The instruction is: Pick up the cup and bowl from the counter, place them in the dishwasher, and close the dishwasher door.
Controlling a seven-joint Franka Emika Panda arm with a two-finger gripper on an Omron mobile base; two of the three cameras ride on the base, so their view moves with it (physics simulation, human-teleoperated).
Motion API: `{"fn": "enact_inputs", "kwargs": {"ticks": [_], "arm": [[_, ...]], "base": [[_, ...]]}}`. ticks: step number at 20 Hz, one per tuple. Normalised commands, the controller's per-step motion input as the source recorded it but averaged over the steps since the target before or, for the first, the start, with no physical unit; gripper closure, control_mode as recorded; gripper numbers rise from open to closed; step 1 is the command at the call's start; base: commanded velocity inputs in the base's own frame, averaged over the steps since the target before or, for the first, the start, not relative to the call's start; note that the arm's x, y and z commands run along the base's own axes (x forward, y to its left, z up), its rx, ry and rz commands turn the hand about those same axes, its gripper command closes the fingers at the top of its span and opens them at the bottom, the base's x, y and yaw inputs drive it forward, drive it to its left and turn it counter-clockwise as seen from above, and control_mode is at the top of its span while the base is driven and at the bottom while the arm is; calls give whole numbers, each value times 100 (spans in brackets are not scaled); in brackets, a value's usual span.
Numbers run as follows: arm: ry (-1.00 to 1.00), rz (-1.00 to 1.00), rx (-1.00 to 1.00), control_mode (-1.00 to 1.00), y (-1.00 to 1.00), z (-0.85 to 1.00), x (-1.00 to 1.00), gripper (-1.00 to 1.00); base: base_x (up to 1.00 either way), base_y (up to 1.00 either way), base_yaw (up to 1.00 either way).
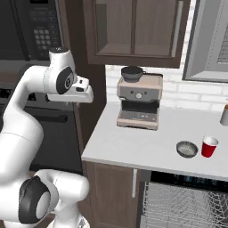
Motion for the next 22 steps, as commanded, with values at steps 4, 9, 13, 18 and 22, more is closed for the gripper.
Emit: {"fn": "enact_inputs", "kwargs": {"ticks": [4,9,13,18,22], "arm": [[0,0,0,100,0,0,0,-100],[0,0,0,100,0,0,0,-100],[0,0,0,100,0,0,0,-100],[0,0,0,100,0,0,0,-100],[0,0,0,100,0,0,0,-100]], "base": [[-6,0,-2],[-12,0,-31],[0,0,-42],[0,1,-40],[0,12,-39]]}}
